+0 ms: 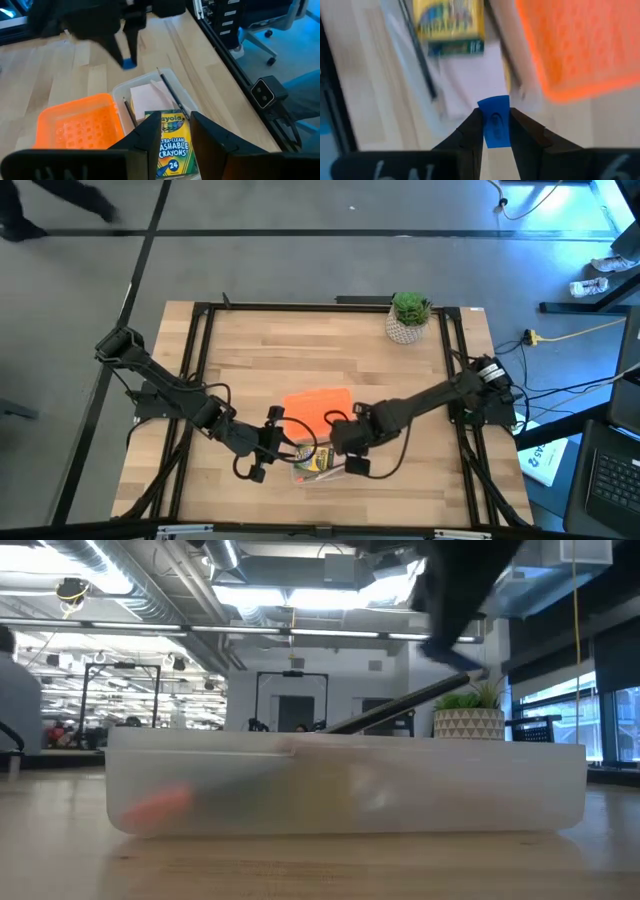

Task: Pack school essentials
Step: Put the blue eraser into the supply box

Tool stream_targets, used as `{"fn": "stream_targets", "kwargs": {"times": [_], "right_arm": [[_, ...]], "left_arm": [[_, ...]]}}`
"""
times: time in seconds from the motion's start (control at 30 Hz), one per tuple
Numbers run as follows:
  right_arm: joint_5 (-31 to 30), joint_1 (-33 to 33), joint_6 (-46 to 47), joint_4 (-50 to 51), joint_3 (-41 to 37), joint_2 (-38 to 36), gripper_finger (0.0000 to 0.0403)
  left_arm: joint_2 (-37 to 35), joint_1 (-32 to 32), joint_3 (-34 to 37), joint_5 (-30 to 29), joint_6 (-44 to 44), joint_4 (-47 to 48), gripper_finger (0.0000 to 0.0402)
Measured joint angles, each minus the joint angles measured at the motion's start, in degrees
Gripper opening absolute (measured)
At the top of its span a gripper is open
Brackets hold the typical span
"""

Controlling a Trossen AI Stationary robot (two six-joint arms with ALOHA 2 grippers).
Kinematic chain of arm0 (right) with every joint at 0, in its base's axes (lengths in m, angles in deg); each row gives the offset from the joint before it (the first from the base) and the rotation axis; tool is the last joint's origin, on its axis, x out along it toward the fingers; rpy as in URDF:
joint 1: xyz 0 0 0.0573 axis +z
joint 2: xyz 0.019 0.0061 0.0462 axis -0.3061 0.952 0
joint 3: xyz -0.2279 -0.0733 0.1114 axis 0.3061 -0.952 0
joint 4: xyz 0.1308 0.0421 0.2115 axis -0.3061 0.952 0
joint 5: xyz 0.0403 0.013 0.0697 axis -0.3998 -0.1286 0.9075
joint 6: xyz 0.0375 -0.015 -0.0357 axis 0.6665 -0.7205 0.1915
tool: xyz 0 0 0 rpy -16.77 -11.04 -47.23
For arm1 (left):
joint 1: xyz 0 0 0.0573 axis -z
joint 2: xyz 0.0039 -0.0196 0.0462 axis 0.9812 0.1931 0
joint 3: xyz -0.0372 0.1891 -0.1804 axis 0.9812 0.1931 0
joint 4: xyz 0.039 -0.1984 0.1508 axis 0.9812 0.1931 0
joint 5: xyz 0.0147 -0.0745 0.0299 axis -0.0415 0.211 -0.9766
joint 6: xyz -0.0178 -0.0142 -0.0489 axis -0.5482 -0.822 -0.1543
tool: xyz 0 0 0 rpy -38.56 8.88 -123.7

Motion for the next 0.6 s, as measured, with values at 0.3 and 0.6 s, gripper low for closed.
{"fn": "stream_targets", "kwargs": {"times": [0.3,0.6], "right_arm": [[0.27,-2.16,-8.54,-10.09,-4.12,0.01,0.0084],[0.4,-2.21,-9.6,-20.02,-11.84,0.01,0.0084]], "left_arm": [[0.0,-0.01,0.0,0.0,-0.07,0.15,0.0096],[0.0,-0.01,0.0,0.0,-0.2,0.13,0.0096]]}}
